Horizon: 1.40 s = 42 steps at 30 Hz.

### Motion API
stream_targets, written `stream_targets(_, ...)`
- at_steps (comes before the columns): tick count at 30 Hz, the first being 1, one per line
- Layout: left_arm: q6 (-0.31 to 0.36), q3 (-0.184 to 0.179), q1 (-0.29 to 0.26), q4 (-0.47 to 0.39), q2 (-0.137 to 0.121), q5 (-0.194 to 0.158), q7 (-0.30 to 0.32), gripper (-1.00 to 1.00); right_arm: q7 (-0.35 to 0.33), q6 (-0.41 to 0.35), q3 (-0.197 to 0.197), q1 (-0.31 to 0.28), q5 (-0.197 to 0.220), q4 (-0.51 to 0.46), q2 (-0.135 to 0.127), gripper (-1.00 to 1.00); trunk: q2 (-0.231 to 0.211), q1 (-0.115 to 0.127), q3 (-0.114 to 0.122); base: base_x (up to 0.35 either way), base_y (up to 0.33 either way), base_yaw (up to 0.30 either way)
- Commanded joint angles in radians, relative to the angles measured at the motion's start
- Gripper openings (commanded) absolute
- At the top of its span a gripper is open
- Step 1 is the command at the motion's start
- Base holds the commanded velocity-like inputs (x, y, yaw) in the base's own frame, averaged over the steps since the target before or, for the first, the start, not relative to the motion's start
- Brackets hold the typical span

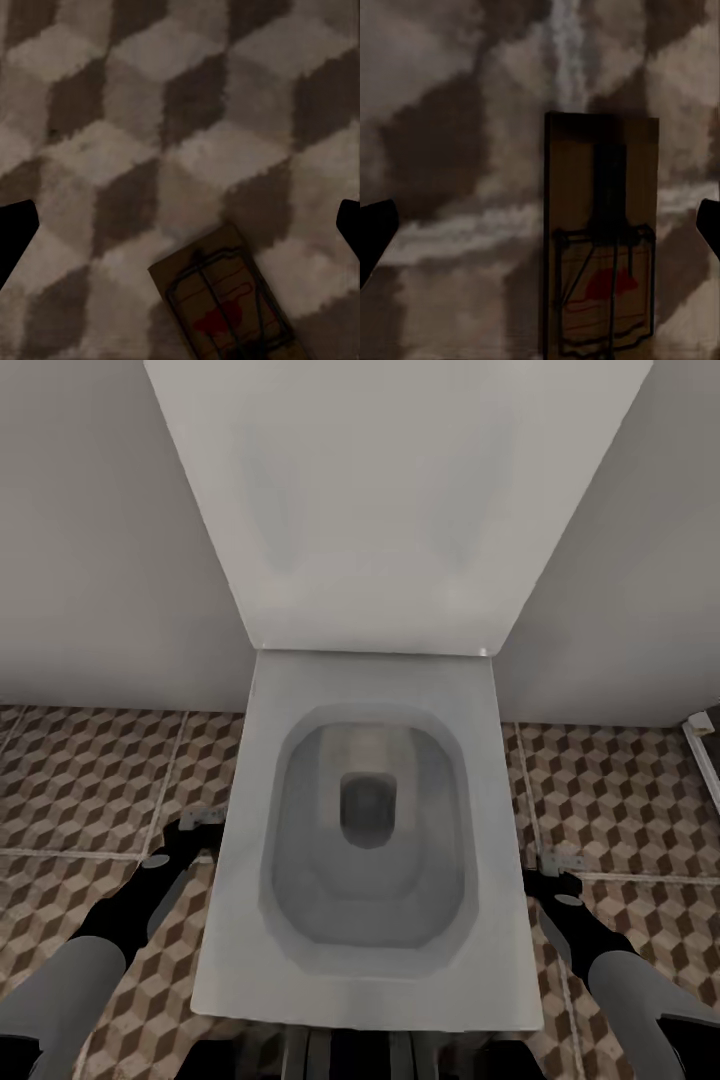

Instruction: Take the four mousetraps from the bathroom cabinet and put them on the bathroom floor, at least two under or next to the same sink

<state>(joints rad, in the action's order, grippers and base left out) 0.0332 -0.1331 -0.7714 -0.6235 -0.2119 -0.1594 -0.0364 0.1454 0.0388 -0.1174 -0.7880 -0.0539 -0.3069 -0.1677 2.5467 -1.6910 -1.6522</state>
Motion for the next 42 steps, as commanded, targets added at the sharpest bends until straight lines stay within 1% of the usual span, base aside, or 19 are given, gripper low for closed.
stream_targets(1,0.01,-0.006,0.0,-0.006,-0.001,-0.011,-0.015,1.0,0.0,0.004,-0.005,0.0,-0.006,0.001,0.0,1.0,0.0,0.001,0.0,-0.246,0.064,0.0)
stream_targets(5,0.033,-0.006,0.0,-0.022,0.002,-0.013,-0.045,1.0,0.0,0.004,-0.005,0.0,-0.006,0.0,0.0,1.0,0.0,0.001,0.0,-0.274,0.079,0.0)
stream_targets(10,0.044,-0.007,0.0,-0.036,0.003,-0.013,-0.056,1.0,0.0,0.004,-0.005,0.0,-0.006,0.0,0.0,1.0,0.0,0.001,0.0,-0.296,0.093,0.0)
stream_targets(27,0.053,-0.008,0.0,-0.061,0.003,-0.016,-0.062,1.0,0.0,0.004,-0.004,0.0,-0.006,0.0,0.0,1.0,0.0,0.001,0.0,-0.301,0.106,0.0)
stream_targets(33,0.052,-0.009,0.0,-0.058,0.002,-0.014,-0.061,1.0,0.0,0.004,-0.004,0.0,-0.006,-0.001,0.0,1.0,0.0,0.001,0.0,-0.123,0.057,0.0)
stream_targets(42,0.051,-0.009,0.0,-0.056,0.002,-0.012,-0.06,1.0,0.0,0.004,-0.004,0.0,-0.006,-0.001,0.0,1.0,0.0,0.001,0.0,-0.031,0.014,0.0)
